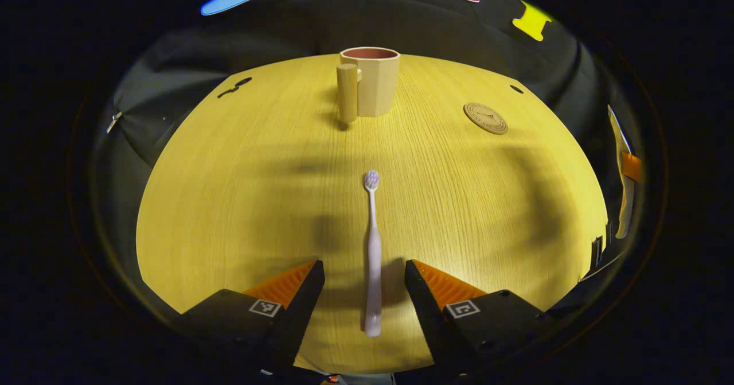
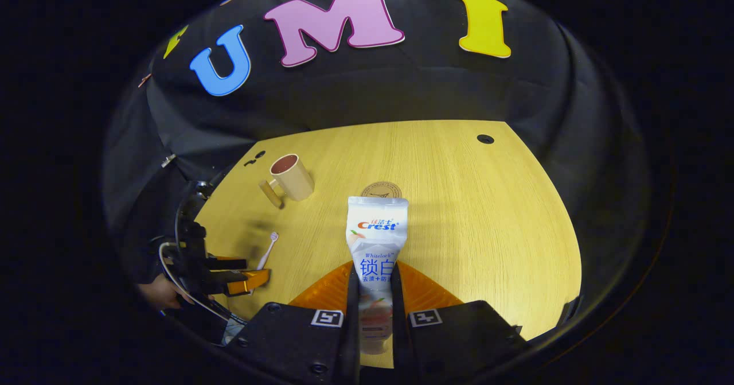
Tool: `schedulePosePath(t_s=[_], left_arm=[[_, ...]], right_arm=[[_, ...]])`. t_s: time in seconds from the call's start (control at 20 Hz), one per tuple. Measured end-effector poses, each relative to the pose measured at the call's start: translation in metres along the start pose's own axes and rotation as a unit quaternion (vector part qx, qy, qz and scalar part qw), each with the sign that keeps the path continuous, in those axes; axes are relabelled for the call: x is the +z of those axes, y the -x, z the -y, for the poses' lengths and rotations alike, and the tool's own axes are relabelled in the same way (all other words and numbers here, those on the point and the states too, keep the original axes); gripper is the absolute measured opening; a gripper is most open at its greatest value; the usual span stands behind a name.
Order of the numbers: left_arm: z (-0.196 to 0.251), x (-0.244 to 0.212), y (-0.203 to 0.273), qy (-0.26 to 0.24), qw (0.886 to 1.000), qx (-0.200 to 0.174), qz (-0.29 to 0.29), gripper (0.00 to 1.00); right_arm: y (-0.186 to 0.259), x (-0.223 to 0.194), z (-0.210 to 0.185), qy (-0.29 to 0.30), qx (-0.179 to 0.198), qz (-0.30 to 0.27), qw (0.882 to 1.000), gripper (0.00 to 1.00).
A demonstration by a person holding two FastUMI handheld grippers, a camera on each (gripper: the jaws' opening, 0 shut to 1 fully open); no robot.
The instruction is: Put the toothbrush and toothpaste on the desktop into the cup, then pick up the cup and place it on the coaster on the desktop.
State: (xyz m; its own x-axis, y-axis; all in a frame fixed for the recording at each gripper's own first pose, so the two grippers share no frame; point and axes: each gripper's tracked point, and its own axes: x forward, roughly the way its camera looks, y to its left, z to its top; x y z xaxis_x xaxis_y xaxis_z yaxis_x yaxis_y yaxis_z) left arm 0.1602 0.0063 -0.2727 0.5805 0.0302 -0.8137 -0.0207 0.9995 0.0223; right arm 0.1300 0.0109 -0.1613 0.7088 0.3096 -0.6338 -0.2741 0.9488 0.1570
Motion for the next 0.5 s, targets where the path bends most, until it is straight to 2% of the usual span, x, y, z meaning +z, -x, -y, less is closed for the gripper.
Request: schedulePosePath(t_s=[0.1, 0.2, 0.25, 0.3, 0.4, 0.45, 0.5], left_arm=[[0.001, 0.001, -0.004, -0.003, 1.0, 0.003, -0.012, 0.84], [0.004, 0.001, -0.005, -0.007, 1.0, 0.0, -0.03, 0.73], [0.005, 0.003, -0.005, -0.012, 0.999, -0.003, -0.035, 0.71], [0.007, 0.003, -0.006, -0.02, 0.999, -0.006, -0.044, 0.63], [0.009, 0.004, -0.007, -0.03, 0.998, -0.011, -0.057, 0.54], [0.009, 0.005, -0.007, -0.031, 0.998, -0.011, -0.061, 0.53], [0.011, 0.006, -0.006, -0.028, 0.997, -0.011, -0.064, 0.36]], right_arm=[[0.0, 0.006, 0.0, 0.006, 0.004, 0.007, 1.0, 0.27], [0.0, 0.012, -0.001, 0.011, 0.01, 0.012, 1.0, 0.27], [-0.002, 0.017, -0.002, 0.015, 0.013, 0.016, 1.0, 0.27], [-0.004, 0.022, -0.003, 0.019, 0.017, 0.019, 1.0, 0.27], [-0.008, 0.033, -0.005, 0.026, 0.025, 0.025, 0.999, 0.27], [-0.012, 0.04, -0.008, 0.029, 0.031, 0.028, 0.999, 0.27], [-0.014, 0.047, -0.01, 0.034, 0.036, 0.032, 0.998, 0.27]])
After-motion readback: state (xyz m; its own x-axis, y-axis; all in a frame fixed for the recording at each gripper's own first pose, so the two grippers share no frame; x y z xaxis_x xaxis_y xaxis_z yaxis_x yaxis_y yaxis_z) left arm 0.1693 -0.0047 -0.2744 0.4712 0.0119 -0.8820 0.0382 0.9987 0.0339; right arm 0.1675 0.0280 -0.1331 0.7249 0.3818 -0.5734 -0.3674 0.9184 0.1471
